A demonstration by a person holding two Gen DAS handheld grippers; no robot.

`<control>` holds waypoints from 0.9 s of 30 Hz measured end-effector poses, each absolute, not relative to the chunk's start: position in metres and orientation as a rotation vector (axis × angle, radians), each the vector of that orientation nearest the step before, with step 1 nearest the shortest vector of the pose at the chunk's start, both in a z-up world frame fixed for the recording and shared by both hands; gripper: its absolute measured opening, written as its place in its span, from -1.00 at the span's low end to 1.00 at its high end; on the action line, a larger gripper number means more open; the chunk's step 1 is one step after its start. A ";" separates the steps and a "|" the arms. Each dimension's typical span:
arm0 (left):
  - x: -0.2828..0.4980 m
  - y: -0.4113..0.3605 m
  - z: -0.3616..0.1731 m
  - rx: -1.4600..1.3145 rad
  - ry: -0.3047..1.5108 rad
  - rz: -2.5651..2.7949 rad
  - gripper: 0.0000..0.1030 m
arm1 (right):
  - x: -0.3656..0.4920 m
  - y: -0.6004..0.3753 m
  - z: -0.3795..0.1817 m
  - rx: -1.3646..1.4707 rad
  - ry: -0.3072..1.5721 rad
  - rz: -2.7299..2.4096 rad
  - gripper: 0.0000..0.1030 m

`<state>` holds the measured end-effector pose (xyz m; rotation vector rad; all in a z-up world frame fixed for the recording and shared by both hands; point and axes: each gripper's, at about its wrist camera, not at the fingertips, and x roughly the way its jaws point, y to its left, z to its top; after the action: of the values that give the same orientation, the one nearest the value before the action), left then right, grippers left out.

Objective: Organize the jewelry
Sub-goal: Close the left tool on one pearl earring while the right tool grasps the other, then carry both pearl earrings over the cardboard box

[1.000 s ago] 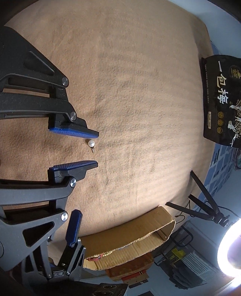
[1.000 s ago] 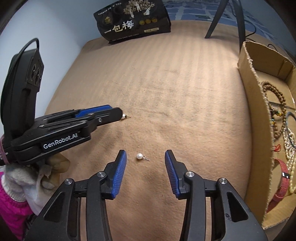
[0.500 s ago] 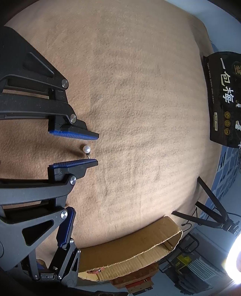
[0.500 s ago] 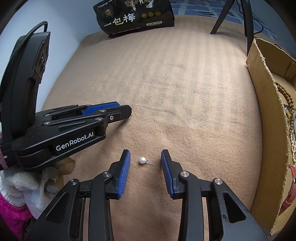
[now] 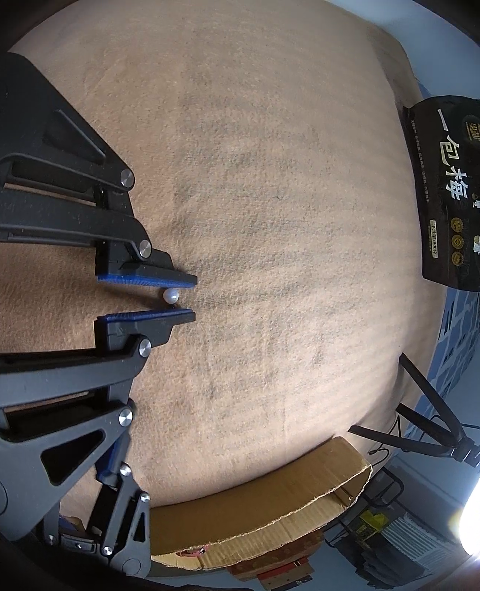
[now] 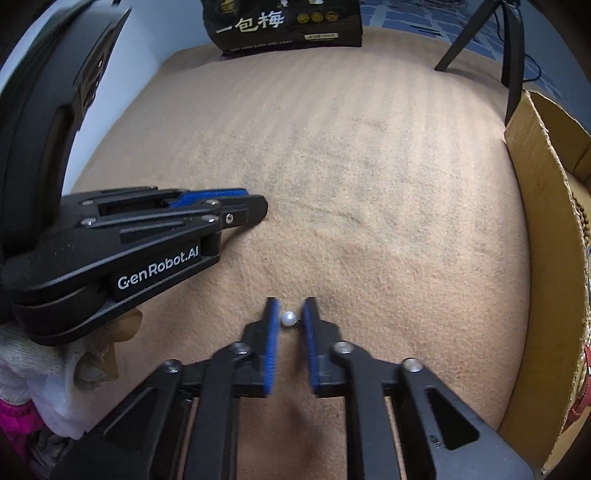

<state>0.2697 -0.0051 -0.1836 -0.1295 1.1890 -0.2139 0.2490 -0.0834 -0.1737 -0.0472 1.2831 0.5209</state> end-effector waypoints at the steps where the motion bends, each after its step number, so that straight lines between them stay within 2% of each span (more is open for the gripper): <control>1: 0.270 -0.005 -0.184 -0.131 1.189 -0.215 -0.81 | 0.248 -0.082 -0.174 -0.052 1.279 0.528 -0.83; 17: 0.263 0.007 -0.167 -0.157 1.141 -0.204 -0.82 | 0.242 -0.117 -0.158 0.015 1.224 0.510 -0.84; 27: 0.252 0.004 -0.127 -0.173 1.048 -0.224 -0.82 | 0.230 -0.147 -0.115 -0.006 1.124 0.469 -0.84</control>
<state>0.2517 0.0038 -0.1272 -0.1732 1.0484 -0.2236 0.2302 -0.1466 -0.1146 -0.0060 1.1241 0.4690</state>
